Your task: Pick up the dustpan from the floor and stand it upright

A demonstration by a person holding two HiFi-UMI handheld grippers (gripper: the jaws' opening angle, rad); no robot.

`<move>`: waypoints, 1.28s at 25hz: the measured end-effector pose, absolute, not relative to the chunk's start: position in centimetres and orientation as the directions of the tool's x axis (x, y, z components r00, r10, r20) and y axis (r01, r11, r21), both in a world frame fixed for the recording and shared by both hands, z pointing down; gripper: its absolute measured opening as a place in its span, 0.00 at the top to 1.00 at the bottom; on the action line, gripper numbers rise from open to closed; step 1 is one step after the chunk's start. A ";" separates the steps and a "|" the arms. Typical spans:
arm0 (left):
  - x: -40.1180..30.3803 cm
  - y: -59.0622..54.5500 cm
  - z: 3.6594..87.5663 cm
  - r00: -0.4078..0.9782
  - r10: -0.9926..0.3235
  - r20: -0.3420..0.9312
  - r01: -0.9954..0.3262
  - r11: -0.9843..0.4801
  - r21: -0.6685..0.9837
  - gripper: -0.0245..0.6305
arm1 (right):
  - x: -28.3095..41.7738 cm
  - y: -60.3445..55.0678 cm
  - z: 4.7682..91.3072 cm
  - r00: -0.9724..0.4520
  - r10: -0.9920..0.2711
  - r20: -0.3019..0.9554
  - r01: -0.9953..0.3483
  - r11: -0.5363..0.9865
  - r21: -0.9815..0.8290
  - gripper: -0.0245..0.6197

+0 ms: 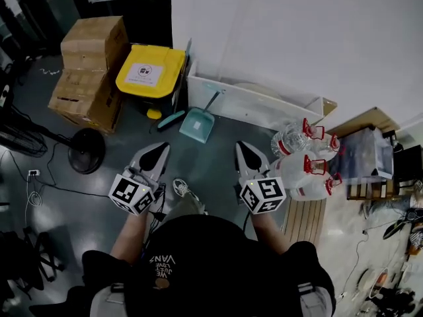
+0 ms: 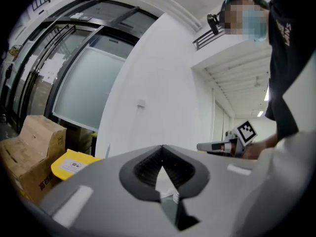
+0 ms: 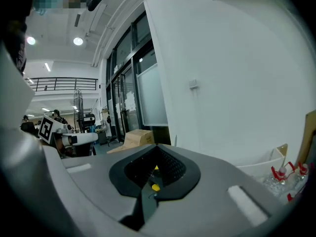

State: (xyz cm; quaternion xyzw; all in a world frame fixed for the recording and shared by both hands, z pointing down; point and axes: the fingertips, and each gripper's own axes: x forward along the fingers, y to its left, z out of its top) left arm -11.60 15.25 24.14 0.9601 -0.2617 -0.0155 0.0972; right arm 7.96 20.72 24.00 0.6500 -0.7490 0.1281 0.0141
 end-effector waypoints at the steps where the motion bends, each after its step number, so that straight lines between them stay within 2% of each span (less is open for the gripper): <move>1: -11.6 16.1 23.9 0.863 -0.505 0.018 -0.499 -0.845 0.190 0.88 | 7.9 21.6 23.9 -0.155 -0.971 0.184 -0.977 0.123 -0.174 0.96; 14: -11.8 24.2 22.9 0.847 -0.531 0.006 -0.524 -0.834 0.172 0.88 | 8.0 29.6 23.9 -0.177 -0.969 0.175 -0.971 0.142 -0.194 0.96; 22: -12.1 25.7 22.6 0.837 -0.548 -0.002 -0.540 -0.825 0.165 0.88 | 7.2 31.0 24.4 -0.197 -0.963 0.182 -0.969 0.163 -0.184 0.96; 32: -11.1 26.7 23.2 0.847 -0.531 0.011 -0.525 -0.834 0.168 0.88 | 8.5 32.5 25.3 -0.153 -0.968 0.199 -0.974 0.114 -0.195 0.96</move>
